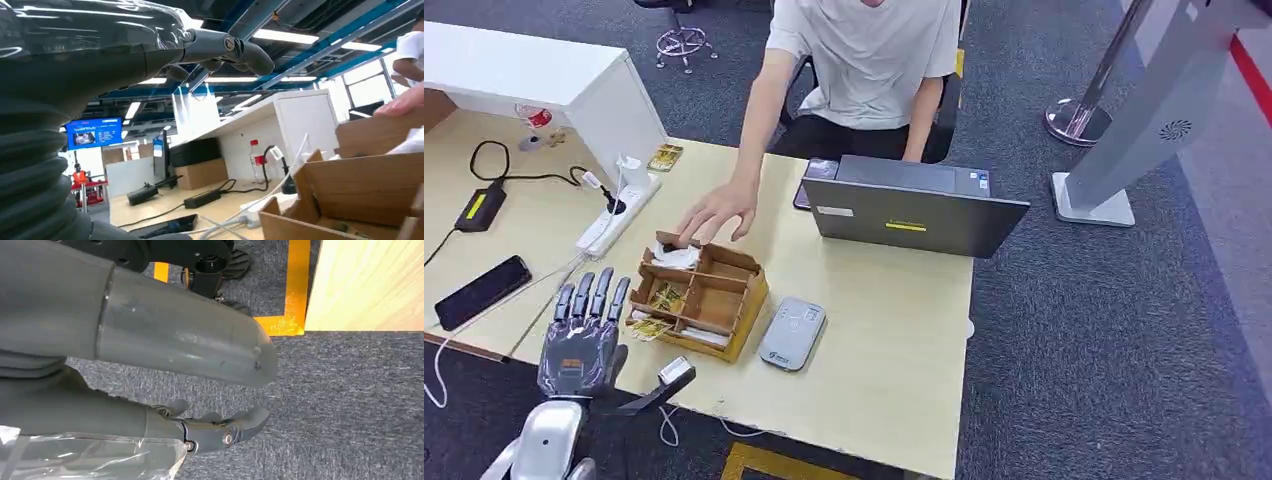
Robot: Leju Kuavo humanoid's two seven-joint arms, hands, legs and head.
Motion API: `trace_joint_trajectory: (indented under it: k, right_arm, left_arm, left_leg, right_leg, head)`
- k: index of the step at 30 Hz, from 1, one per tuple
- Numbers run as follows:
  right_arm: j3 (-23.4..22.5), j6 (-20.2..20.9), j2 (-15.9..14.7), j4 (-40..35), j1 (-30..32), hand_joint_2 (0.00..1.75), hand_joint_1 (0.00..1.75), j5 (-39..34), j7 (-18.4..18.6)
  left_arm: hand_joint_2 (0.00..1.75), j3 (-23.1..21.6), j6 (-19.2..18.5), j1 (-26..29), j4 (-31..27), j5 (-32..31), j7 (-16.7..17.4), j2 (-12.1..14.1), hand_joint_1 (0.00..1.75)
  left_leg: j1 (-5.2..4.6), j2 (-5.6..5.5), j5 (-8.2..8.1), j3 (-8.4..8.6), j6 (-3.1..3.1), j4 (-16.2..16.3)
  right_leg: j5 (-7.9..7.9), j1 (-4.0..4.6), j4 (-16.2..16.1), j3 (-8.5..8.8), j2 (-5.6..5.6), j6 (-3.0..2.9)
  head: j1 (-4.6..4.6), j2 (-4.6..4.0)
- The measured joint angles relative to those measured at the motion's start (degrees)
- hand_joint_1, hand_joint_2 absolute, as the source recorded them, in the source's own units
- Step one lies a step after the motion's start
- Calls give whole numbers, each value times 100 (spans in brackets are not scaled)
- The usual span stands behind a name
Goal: Pass the card to the sensor for recognition and then transmit it.
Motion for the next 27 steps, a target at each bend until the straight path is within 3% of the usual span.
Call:
trace_joint_trajectory:
  k: [11,27]
  right_arm:
    - [0,-63,0,4,-40,0,0,7,11]
    - [0,-24,0,7,-47,0,0,22,31]
  left_arm:
    - [175,-560,-131,-352,105,0,96,-254,0]
    - [175,-578,-509,-412,271,0,404,-370,0]
  left_leg:
    - [-1,0,0,0,0,0]
    - [-1,0,0,0,0,0]
  right_leg:
    - [0,0,0,0,2,0]
    - [0,0,0,0,2,0]
  head:
    - [0,0]
    - [0,0]
